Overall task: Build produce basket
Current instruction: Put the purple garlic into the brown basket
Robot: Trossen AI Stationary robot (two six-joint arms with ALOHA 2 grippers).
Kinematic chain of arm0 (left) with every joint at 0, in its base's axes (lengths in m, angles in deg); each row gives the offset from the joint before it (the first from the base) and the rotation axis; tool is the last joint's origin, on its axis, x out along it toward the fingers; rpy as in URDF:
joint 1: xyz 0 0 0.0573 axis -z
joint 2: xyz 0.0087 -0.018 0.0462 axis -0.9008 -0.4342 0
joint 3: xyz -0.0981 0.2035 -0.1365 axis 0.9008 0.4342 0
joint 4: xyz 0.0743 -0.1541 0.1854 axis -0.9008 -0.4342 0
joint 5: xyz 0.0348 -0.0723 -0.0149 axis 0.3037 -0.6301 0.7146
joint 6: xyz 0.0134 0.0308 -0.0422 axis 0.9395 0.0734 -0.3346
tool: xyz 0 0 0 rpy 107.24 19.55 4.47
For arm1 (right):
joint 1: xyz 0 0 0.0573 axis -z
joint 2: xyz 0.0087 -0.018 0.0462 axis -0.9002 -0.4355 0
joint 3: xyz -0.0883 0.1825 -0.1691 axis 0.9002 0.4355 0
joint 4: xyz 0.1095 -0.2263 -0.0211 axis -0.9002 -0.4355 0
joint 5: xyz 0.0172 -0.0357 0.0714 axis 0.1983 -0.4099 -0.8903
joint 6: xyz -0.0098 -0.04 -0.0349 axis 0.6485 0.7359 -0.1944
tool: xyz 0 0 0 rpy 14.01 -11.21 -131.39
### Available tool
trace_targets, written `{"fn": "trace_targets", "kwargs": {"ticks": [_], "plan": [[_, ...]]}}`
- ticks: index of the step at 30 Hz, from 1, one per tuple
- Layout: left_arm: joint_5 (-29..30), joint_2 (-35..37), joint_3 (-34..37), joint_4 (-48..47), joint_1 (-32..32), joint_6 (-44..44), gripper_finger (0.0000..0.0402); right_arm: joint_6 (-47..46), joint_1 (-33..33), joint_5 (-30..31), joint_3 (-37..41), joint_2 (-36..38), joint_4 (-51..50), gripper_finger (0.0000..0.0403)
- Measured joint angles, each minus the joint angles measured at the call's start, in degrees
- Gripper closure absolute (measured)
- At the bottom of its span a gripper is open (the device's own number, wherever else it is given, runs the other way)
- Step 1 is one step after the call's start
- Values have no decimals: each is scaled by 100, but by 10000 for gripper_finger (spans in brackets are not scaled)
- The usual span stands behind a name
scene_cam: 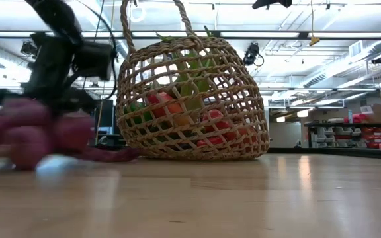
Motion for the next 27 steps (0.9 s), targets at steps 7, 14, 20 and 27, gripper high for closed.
{"fn": "trace_targets", "kwargs": {"ticks": [7, 14, 20, 27], "plan": [[-102, 263, -798, -571, -1, 463, 216, 161, 197, 0, 0, 0, 0, 184], [-509, 372, -2119, -2339, 8, 1582, 203, 138, 339, -29, 0, 0, -4, 184], [-498, 374, -3626, -3466, -46, 2242, 215, 84, 340, -35, 0, 0, -2, 184], [-467, 442, -5077, -3825, -247, 2738, 213, -80, 340, -52, 0, 0, -4, 184]]}}
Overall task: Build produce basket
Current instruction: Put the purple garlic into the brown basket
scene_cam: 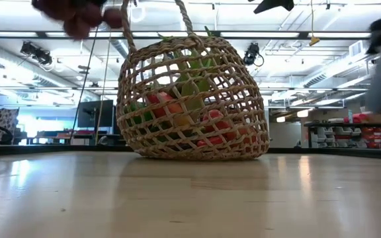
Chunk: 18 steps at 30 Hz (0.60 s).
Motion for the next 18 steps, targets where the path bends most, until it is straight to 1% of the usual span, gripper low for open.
{"fn": "trace_targets", "kwargs": {"ticks": [5, 9, 14, 18], "plan": [[-7, -15, -841, 62, -126, 357, 211, -24, 0, 0, 0, 0, 24, 184], [148, 2, -1197, 497, -269, 433, 215, -56, 0, 0, 0, 0, 28, 184], [621, -6, -1256, 1409, -473, 622, 212, -315, 0, 2, 0, 0, 37, 184], [1333, -159, -1263, 1967, -610, 750, 211, -350, 0, 2, 0, 0, 76, 184]]}}
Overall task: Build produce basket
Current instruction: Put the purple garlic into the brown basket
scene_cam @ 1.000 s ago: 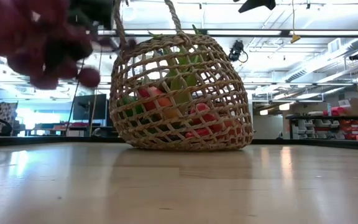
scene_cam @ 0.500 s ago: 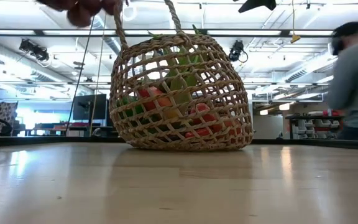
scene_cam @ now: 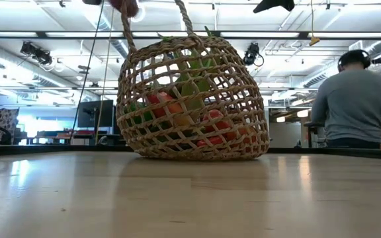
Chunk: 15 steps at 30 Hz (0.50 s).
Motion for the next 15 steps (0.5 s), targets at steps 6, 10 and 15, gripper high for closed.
{"fn": "trace_targets", "kwargs": {"ticks": [6, 10, 15], "plan": [[992, -436, 3, 145, -192, 85, 215, -275, 0, -23, 0, 0, 59, 184], [983, -879, 9, 175, -210, 81, 210, -277, -2, -119, 0, 0, 63, 184], [975, -1299, 9, 399, -162, -121, 211, -261, -2, -129, 0, 0, 61, 184]]}}
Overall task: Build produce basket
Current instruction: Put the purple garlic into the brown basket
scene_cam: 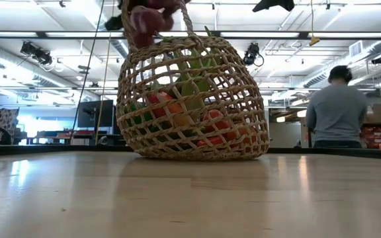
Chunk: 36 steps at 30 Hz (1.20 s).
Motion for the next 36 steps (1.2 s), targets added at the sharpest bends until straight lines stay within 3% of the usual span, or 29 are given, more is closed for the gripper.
{"fn": "trace_targets", "kwargs": {"ticks": [12, 20, 30, 36], "plan": [[101, -542, 0, 182, -19, -503, 206, 388, 11, 13, 0, 0, -2, 184], [-139, -754, 4, -99, 437, -621, 204, 643, 11, -2, 0, 0, -2, 184], [-26, -771, -3, -264, 479, -872, 117, 1008, 11, -4, 0, 1, -1, 184], [-28, -769, -367, -287, 439, -861, 75, 1064, 11, -7, 0, 2, -34, 184]]}}
